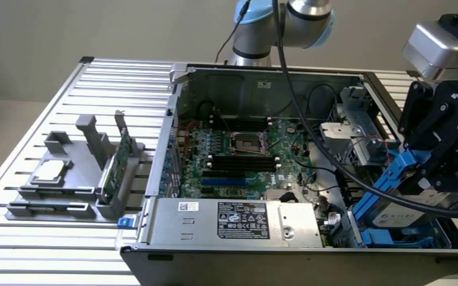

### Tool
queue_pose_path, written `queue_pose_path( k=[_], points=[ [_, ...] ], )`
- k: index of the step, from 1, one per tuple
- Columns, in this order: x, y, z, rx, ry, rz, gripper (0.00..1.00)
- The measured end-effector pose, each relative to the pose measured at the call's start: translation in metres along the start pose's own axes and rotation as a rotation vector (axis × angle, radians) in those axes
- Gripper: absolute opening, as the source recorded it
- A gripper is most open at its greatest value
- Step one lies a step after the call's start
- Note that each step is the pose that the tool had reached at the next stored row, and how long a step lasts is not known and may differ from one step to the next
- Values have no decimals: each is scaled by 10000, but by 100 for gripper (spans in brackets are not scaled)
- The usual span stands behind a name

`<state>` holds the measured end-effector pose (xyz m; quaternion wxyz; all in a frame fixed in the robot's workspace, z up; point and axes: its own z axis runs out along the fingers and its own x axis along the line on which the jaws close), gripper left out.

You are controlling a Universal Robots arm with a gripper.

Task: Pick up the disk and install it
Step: 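Insert the disk into the insertion slot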

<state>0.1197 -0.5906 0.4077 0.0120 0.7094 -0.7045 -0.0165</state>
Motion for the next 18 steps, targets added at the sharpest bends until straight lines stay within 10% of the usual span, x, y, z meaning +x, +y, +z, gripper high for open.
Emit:
queue_pose_path(
  k=[18],
  points=[
    [10, -6, 159, -14, -1, 0, 33]
  ],
)
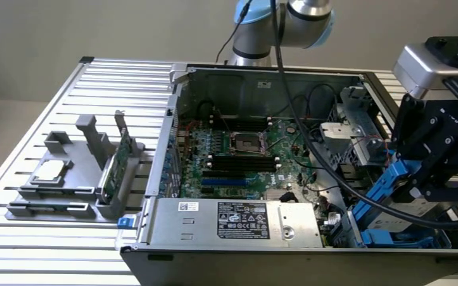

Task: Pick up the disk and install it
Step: 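Insert the disk into the insertion slot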

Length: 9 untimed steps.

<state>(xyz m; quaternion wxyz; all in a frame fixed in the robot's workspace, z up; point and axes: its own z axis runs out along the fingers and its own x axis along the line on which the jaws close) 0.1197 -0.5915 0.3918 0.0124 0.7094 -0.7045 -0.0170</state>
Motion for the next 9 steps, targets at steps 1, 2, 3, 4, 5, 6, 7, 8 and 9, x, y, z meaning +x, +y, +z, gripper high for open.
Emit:
queue_pose_path(
  k=[1, 2, 3, 4, 5, 6, 7, 8, 9],
  points=[
    [0, 0, 11, 0, 0, 0, 33],
    [1, -1, 22, 0, 0, 0, 33],
    [2, -1, 34, 0, 1, 0, 33],
    [2, -2, 45, 0, 1, 0, 33],
    [3, -2, 55, -1, 2, 0, 33],
    [4, -3, 66, -1, 1, 0, 33],
    [5, -3, 77, -2, 1, 0, 33],
    [6, -2, 88, -2, 1, 1, 33],
    [7, -2, 101, -2, 0, 1, 33]
  ],
)
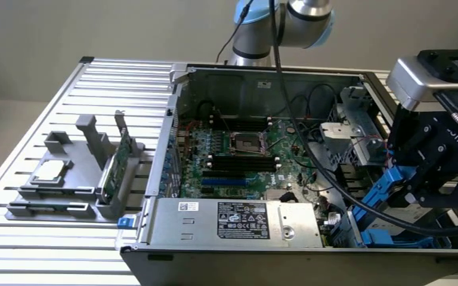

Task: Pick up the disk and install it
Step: 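Insert the disk into the insertion slot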

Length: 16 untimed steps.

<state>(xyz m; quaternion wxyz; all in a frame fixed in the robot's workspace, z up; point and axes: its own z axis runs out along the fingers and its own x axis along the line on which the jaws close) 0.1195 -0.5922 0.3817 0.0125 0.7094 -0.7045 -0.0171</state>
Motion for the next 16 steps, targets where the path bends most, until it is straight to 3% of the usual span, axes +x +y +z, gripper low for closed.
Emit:
queue_pose_path(
  k=[16],
  points=[
    [22, 5, 230, -8, 2, -20, 33]
  ],
)
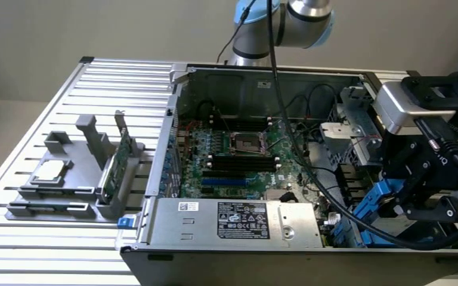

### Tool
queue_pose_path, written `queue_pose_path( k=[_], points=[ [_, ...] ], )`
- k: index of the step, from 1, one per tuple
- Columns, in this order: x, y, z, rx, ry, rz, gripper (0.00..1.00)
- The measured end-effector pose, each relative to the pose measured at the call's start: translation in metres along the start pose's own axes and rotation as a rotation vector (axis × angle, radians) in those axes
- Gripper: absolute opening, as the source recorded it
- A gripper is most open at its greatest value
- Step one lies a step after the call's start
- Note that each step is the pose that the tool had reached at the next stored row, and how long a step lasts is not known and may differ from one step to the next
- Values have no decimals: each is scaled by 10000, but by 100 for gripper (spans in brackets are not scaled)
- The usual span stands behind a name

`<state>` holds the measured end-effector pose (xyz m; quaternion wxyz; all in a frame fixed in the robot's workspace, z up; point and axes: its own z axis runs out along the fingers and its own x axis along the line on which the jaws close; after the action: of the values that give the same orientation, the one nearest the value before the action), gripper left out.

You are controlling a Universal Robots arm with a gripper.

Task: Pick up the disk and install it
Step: 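Insert the disk into the insertion slot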

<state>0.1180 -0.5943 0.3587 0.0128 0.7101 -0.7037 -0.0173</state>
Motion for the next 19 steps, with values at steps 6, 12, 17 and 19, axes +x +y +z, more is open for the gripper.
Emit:
queue_pose_path(
  k=[6, 12, 17, 19],
  points=[
    [6, 0, 74, 0, -1, -8, 33],
    [8, 2, 116, 0, 2, -13, 33],
    [8, 3, 170, 0, 1, -21, 33],
    [8, 4, 192, 0, 1, -23, 33]
  ],
)
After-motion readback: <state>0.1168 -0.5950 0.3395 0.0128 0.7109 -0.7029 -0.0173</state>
